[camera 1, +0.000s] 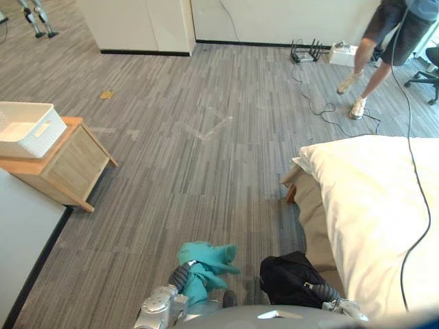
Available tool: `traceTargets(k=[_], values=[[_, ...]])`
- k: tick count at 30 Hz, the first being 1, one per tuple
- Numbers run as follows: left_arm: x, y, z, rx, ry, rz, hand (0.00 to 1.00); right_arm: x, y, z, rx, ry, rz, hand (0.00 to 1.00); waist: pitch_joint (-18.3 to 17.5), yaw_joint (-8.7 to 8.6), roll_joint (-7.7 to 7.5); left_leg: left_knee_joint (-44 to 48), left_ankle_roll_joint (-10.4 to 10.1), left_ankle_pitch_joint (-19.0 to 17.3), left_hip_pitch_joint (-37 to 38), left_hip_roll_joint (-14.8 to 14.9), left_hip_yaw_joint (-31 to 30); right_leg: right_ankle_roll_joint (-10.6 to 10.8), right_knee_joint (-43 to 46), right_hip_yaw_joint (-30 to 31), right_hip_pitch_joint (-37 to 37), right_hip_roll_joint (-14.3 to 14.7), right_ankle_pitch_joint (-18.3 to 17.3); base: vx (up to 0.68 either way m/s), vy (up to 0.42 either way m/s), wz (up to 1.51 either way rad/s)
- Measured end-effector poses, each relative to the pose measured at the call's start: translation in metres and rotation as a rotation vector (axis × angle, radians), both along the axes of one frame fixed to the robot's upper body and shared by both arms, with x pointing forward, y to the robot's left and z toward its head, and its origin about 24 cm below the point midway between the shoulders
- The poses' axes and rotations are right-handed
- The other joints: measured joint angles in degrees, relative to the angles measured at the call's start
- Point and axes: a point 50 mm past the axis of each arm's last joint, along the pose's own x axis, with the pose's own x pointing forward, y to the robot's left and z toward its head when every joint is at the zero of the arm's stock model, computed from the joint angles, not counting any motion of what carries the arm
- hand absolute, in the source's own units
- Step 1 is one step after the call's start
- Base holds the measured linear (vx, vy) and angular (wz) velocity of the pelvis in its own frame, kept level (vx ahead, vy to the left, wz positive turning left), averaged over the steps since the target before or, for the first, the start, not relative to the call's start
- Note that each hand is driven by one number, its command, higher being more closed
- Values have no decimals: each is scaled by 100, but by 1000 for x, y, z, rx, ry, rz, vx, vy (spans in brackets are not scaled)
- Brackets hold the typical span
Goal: Tidy the bed and pick cloth on bed and put in laundry
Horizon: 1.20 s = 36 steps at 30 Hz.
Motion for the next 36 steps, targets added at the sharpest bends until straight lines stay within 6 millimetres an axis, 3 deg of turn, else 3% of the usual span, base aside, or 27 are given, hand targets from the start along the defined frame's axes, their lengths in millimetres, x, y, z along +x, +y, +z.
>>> traceTargets(k=[4,7,11,13,19,24,26,28,30,31,34,36], values=[[-7,-1,-4,-46,35,97,100,-5,-3,-1,1,7,-106,100,-17,-73,87,-1,-42,29,-148,-16,69,20,-145,-147,-84,-72,-123,-78,-71,-4],[-14,-5,-6,-103,51,201,100,-19,-5,-4,-5,44,-221,100,-52,-59,100,0,-32,22,-154,-13,79,30,-254,-337,10,-91,-126,19,-69,25],[-17,-2,-5,-125,10,270,100,-18,1,-5,-12,29,-275,100,-117,-20,65,2,-32,42,-181,-37,1,11,-365,-485,79,-104,-103,89,-64,16],[-16,-1,-2,-118,-37,269,100,-13,3,-4,-14,10,-270,100,-154,1,-33,4,6,63,-182,-57,-21,15,-404,-559,120,-117,-102,125,-70,11],[-9,-4,9,-197,-142,283,100,20,-3,8,-9,-139,-321,100,-180,70,-43,7,-24,47,-153,-55,-20,22,-403,-772,210,-112,-97,81,-90,8],[-1,1,25,-304,-275,329,100,54,-21,29,-29,-309,-315,100,-204,142,105,41,-92,4,-150,-3,-12,23,-367,-854,211,-69,-97,31,-104,3],[-4,22,26,-241,-231,374,100,68,-37,40,-58,-372,-307,100,-221,143,182,100,-142,-37,-240,12,-1,22,-366,-852,146,-66,-97,14,-81,3],[-13,56,31,-208,-248,401,100,82,-58,56,-73,-451,-287,100,-168,152,204,1129,-189,-508,-755,68,20,21,-346,-846,123,-91,-92,9,-60,4],[-13,60,36,-226,-310,410,100,83,-66,61,-78,-477,-301,100,-140,262,283,1926,-240,-869,-1073,199,96,21,-306,-821,147,-33,-94,9,-34,-10],[-11,52,36,-245,-345,403,100,85,-68,63,-83,-498,-312,100,-132,324,353,2251,-260,-1047,-1212,281,95,17,-304,-804,136,22,-100,-10,-13,-9],[-4,16,32,-301,-359,350,100,91,-55,63,-75,-533,-287,100,-112,388,398,2306,-279,-1106,-1249,317,107,4,-268,-675,51,54,-112,-43,-14,-12],[1,-32,28,-378,-322,303,100,97,-29,59,-34,-549,-260,100,-86,398,411,2038,-164,-1025,-1113,315,208,2,-266,-507,6,48,-118,-61,-15,-32]])
